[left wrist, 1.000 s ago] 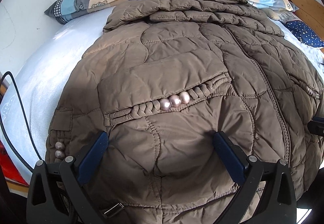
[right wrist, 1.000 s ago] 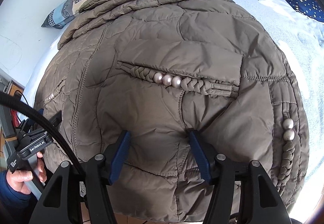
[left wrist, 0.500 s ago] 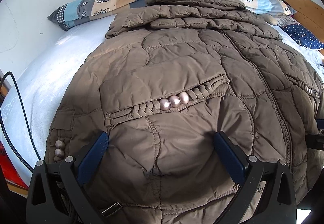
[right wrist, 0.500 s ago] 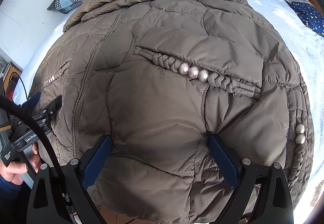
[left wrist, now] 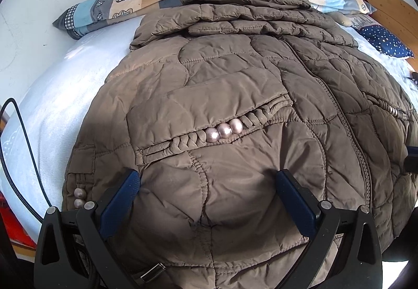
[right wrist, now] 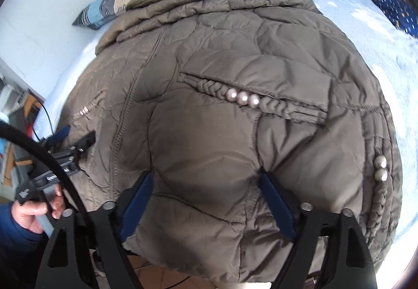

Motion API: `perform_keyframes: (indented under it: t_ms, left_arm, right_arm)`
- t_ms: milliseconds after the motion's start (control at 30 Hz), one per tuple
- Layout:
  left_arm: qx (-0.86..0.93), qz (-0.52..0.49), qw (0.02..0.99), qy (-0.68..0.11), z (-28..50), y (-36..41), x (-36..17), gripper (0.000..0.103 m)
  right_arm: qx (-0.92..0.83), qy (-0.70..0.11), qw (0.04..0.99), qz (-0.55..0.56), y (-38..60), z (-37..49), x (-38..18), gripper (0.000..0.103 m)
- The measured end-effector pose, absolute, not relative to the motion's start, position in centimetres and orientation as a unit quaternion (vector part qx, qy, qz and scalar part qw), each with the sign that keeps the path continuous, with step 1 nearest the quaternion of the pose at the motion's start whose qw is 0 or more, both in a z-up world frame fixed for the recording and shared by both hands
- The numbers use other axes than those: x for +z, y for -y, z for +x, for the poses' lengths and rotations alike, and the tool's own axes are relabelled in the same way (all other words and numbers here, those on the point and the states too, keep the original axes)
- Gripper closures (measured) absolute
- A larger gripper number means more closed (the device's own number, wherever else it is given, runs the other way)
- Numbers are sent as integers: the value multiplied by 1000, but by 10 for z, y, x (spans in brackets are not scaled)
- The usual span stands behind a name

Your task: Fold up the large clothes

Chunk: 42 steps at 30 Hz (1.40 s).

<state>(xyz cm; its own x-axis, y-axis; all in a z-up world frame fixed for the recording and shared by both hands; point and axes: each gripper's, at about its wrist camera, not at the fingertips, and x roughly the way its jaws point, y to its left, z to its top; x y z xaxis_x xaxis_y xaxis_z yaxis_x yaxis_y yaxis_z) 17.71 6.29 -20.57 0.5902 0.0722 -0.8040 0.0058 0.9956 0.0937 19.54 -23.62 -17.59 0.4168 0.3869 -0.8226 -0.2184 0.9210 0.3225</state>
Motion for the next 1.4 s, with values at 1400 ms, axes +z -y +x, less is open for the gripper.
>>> perform_keyframes:
  t_ms: [1400]
  left_arm:
    - [45,-199,790,-578,141,-222,-186,39]
  right_arm:
    - [33,-525,805,274,375,154,-190,41]
